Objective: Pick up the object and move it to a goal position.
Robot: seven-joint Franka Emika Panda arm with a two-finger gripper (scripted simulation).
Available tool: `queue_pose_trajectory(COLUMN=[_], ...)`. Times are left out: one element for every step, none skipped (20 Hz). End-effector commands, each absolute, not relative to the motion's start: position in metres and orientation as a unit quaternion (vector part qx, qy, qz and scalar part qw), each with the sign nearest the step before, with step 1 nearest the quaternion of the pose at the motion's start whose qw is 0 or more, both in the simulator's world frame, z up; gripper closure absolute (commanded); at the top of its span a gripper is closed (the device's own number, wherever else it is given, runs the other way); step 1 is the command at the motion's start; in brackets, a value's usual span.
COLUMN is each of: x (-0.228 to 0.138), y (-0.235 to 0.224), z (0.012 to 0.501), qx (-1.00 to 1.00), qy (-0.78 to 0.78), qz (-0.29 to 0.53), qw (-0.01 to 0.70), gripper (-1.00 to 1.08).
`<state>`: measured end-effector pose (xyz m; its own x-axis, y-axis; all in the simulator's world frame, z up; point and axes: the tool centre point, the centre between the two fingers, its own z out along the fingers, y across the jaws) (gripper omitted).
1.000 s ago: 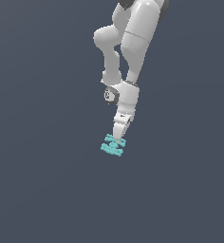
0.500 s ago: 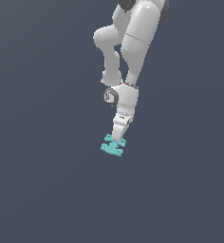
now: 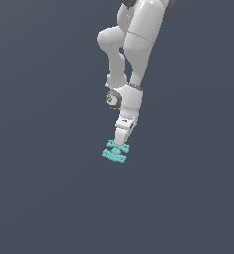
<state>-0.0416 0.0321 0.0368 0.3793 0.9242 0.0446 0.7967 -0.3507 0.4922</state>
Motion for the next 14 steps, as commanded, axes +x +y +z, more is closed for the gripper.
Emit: queue_pose_trajectory(x=[-0.042,-0.042,-0.042,-0.043,-0.043,-0.043,-0.044,-0.044,-0.044,-0.045,-0.045,-0.045,-0.045,-0.045], y=[0.023,0.018,0.014,0.008,0.003,-0.004,-0.01,-0.017,-0.025,-0.032,-0.04,-0.048,-0.055,-0.062], z=[0.046,0.05,0.055,0.06,0.066,0.072,0.079,0.086,0.094,0.102,0.11,0.118,0.125,0.132], qx=[0.806,0.806,0.806,0.806,0.806,0.806,0.806,0.807,0.807,0.807,0.807,0.807,0.807,0.807], qy=[0.533,0.533,0.533,0.533,0.533,0.533,0.533,0.533,0.533,0.533,0.533,0.533,0.533,0.533], qz=[0.16,0.16,0.16,0.159,0.159,0.159,0.159,0.159,0.159,0.158,0.158,0.158,0.158,0.158], qw=[0.2,0.2,0.2,0.2,0.2,0.2,0.2,0.2,0.2,0.2,0.2,0.2,0.2,0.2], gripper=[1.08,1.08,1.08,1.08,1.08,1.08,1.08,1.08,1.08,1.08,1.08,1.08,1.08,1.08])
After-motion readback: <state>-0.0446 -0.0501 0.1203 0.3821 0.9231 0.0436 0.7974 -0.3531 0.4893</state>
